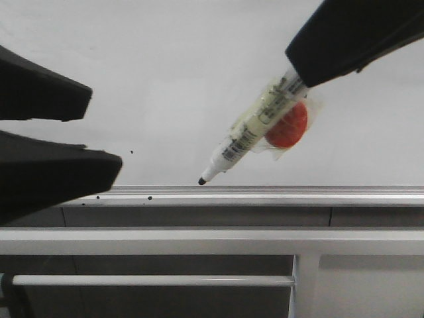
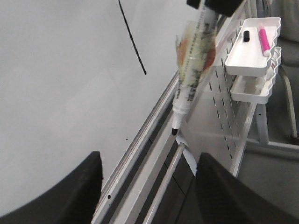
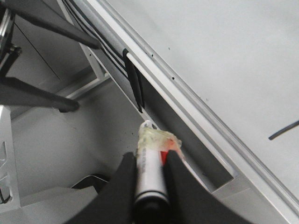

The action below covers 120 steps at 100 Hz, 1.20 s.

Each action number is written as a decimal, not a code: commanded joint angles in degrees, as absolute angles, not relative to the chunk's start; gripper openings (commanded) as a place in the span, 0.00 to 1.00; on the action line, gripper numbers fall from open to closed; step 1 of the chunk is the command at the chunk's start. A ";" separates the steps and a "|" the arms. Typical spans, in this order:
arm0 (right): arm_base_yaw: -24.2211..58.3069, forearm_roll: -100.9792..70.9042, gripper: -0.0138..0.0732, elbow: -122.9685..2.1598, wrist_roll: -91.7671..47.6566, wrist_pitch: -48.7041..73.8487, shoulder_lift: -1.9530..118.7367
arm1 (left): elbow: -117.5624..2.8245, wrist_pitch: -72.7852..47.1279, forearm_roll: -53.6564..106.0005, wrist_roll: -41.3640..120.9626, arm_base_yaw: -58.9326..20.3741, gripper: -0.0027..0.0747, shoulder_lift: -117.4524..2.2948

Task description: Write number 1 on whiteboard

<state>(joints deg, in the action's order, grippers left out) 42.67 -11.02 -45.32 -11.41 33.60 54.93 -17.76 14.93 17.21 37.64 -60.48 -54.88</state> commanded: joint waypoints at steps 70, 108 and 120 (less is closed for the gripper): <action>43.16 -10.58 0.11 -51.94 -11.61 30.89 58.47 | -26.89 27.76 14.29 37.45 -60.90 0.51 -68.36; 44.70 -10.58 0.11 -52.74 -11.61 30.51 58.47 | -26.89 27.67 13.73 37.45 -60.90 0.51 -68.98; 44.70 -10.58 0.11 -52.74 -11.61 30.61 58.47 | -26.89 27.67 13.73 37.45 -60.90 0.50 -68.98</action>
